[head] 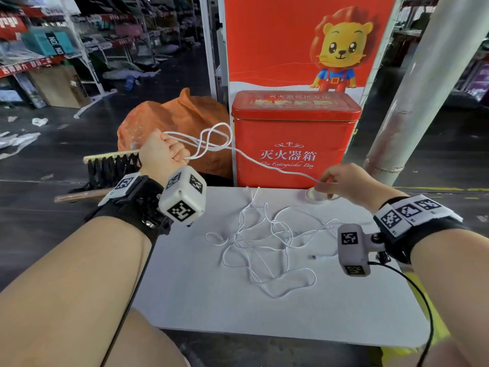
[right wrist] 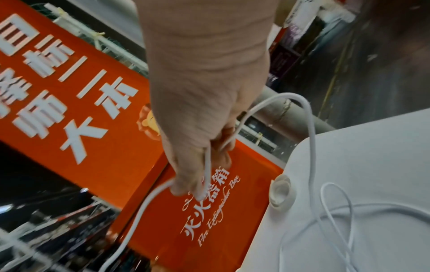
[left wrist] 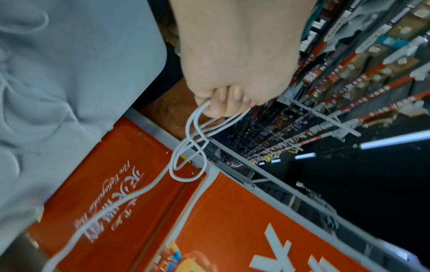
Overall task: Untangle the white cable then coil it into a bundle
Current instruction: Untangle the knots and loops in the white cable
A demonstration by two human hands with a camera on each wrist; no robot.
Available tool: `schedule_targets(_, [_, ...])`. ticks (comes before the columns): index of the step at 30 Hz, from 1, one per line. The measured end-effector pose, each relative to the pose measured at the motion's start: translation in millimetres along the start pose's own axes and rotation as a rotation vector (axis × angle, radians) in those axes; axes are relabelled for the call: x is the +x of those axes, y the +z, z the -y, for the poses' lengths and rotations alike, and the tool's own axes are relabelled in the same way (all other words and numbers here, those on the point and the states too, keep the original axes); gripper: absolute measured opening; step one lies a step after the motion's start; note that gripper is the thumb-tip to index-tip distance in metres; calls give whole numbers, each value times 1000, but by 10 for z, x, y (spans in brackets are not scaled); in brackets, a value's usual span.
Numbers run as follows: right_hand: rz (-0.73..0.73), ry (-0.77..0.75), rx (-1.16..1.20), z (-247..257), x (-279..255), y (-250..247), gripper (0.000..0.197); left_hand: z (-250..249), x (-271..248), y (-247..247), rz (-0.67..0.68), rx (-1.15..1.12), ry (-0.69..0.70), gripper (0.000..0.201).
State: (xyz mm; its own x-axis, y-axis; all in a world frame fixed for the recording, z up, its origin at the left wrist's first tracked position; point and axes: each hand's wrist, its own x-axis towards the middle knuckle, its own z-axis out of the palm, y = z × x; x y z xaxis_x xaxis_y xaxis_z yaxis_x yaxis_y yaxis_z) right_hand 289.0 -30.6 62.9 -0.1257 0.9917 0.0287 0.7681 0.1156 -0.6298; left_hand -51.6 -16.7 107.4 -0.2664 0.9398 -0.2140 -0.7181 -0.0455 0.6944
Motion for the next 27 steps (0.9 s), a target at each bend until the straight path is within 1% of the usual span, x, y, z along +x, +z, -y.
schedule_targets(1, [-8,-21,-16,7,-18,-19,14,-13,10,-22,-17,40,3,38])
schedule_targets(3, [-50,-87,-110,31,-13,-43,21,-6,11,-27,-18,143,11,39])
schedule_targets(5, [-56,-115,-293,112,4,-47,24,42,-4,18,8,226,30,40])
schedule_targets(7, [-30,-144,-551,243,15,-9,26,109,-37,87,40,284,32,41])
schedule_targets(8, [-5,-178,-649,316,21,14,34,146,-67,125,62,306,21,40])
schedule_targets(9, [25,-209,-729,391,27,38,42,185,-99,166,87,327,2,39])
schedule_targets(11, [61,-280,-853,563,36,87,48,267,-173,250,130,389,-42,37])
schedule_targets(15, [39,-470,-969,844,16,190,54,441,-305,384,171,552,-102,36])
schedule_targets(17, [42,-513,-947,891,11,203,53,488,-329,403,178,614,-106,34])
schedule_targets(19, [53,-514,-842,889,10,175,45,497,-326,391,181,630,-96,33])
schedule_targets(21, [58,-468,-667,871,-8,128,29,481,-311,362,182,579,-89,33])
schedule_targets(22, [57,-408,-610,839,-12,107,24,465,-300,346,178,535,-78,33])
schedule_targets(23, [50,-328,-594,780,0,88,24,444,-288,328,167,489,-53,34])
schedule_targets(25, [49,-119,-678,617,40,51,26,394,-254,290,131,424,33,34])
schedule_targets(27, [152,158,-841,441,55,44,25,336,-227,260,130,401,91,35])
